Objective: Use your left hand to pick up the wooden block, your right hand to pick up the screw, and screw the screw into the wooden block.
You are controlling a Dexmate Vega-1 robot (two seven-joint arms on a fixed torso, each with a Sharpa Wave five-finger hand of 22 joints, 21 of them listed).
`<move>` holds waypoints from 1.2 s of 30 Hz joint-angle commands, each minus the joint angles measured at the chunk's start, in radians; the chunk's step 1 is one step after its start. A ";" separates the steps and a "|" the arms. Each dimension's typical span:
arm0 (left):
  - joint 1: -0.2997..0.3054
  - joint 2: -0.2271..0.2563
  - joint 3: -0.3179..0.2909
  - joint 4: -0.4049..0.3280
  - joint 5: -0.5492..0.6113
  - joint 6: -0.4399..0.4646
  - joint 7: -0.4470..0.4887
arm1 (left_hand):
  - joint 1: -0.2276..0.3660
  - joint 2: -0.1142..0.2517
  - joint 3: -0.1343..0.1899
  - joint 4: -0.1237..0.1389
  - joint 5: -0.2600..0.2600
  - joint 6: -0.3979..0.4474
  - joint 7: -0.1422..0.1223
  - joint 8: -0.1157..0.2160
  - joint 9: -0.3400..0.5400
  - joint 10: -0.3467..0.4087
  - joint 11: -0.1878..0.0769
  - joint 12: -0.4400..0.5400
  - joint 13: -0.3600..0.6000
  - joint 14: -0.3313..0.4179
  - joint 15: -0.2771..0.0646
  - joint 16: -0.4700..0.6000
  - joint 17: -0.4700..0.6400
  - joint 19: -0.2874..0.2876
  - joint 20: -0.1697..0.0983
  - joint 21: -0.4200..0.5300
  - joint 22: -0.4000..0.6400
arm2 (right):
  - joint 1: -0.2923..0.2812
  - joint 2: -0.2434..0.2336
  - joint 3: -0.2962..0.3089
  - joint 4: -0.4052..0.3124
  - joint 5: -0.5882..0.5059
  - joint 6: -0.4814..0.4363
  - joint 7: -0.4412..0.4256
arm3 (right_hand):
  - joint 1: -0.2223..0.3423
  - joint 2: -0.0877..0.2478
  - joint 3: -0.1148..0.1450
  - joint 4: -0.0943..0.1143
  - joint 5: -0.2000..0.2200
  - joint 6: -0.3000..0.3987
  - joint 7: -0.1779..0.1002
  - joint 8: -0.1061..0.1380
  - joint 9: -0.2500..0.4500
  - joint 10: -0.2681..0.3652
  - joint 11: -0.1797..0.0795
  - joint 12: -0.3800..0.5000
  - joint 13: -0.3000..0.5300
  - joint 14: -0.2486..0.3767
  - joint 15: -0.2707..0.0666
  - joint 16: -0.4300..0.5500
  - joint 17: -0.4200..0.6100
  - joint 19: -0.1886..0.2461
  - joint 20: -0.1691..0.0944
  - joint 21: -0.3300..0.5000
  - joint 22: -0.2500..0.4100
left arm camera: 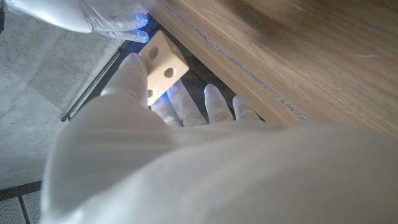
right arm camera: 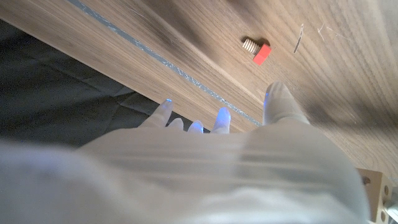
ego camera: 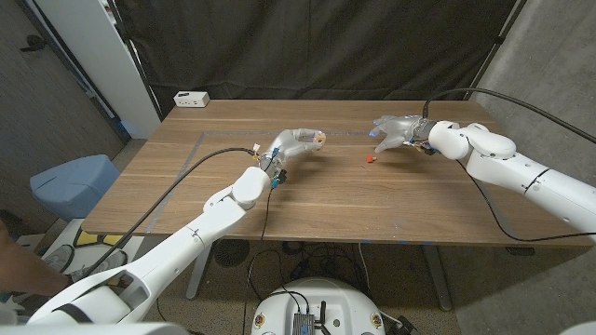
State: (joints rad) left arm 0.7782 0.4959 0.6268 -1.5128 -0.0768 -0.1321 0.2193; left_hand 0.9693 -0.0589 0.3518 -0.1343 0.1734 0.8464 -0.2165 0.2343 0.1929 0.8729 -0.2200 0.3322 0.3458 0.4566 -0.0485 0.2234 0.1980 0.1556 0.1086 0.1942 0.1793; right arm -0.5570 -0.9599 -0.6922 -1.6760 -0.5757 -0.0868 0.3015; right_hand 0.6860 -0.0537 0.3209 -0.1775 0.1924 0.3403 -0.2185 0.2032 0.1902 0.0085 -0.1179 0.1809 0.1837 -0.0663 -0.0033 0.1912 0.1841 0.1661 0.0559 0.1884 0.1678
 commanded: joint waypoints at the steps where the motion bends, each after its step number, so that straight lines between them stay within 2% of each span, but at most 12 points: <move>1: -0.016 -0.020 0.013 0.036 0.011 -0.035 -0.002 | 0.000 0.011 -0.001 0.002 0.007 0.010 -0.001 -0.001 0.002 -0.004 -0.001 -0.002 0.004 -0.002 -0.109 0.000 0.002 -0.001 -0.004 0.006 0.003 | 0.031 0.024 -0.029 0.034 -0.079 0.017 0.037 | 0.011 -0.009 0.007 0.002 0.004 -0.007 -0.001 -0.003 0.005 -0.011 0.000 -0.001 0.006 -0.010 0.001 0.001 0.003 0.003 0.005 -0.003 0.001; 8: -0.013 -0.055 0.020 0.053 0.029 -0.036 0.045 | -0.001 0.014 -0.002 0.003 0.007 0.014 -0.001 0.000 0.002 -0.004 -0.001 -0.004 0.005 0.004 -0.107 0.003 0.002 0.000 -0.004 0.006 0.003 | 0.029 0.036 -0.028 0.055 -0.086 0.030 0.021 | 0.015 -0.012 0.008 0.002 0.005 -0.011 -0.001 -0.004 0.005 -0.011 -0.003 0.001 0.006 -0.009 0.001 0.002 0.003 0.003 0.007 -0.003 0.001; 18: -0.009 -0.083 0.034 0.065 0.043 -0.058 0.068 | 0.000 0.016 -0.004 0.002 0.008 0.023 0.000 0.002 0.002 0.001 -0.002 -0.004 0.006 0.009 -0.109 0.005 0.002 0.003 -0.005 0.008 0.004 | 0.044 0.043 -0.041 0.065 -0.097 0.042 0.054 | 0.025 -0.015 0.011 0.003 0.007 -0.005 -0.001 -0.001 0.006 -0.010 -0.001 0.004 0.006 -0.006 0.001 0.003 0.004 0.006 0.008 -0.001 0.001; 36: 0.017 -0.094 0.050 0.051 0.063 -0.074 0.084 | 0.000 0.019 -0.006 0.000 0.008 0.031 -0.001 0.004 0.003 0.008 -0.002 -0.005 0.008 0.009 -0.108 0.006 0.002 0.002 -0.005 0.008 0.004 | 0.054 0.049 -0.050 0.055 -0.116 0.041 0.096 | 0.042 -0.022 0.018 0.003 0.009 -0.014 -0.002 -0.003 0.008 -0.020 -0.003 0.003 0.006 -0.014 0.008 0.002 0.004 0.002 0.011 -0.002 0.001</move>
State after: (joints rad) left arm 0.7815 0.4146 0.6687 -1.4601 -0.0241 -0.1894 0.2885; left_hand 0.9684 -0.0493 0.3507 -0.1356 0.1723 0.8670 -0.2147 0.2348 0.1932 0.8747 -0.2218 0.3283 0.3510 0.4605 -0.0449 0.2234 0.1977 0.1555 0.1088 0.1942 0.1791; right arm -0.5070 -0.9153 -0.7377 -1.6145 -0.6803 -0.0448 0.3775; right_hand 0.7179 -0.0749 0.3301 -0.1765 0.1965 0.3299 -0.2218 0.1996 0.1933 -0.0040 -0.1198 0.1809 0.1887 -0.0718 0.0020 0.1913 0.1840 0.1679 0.0647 0.1885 0.1678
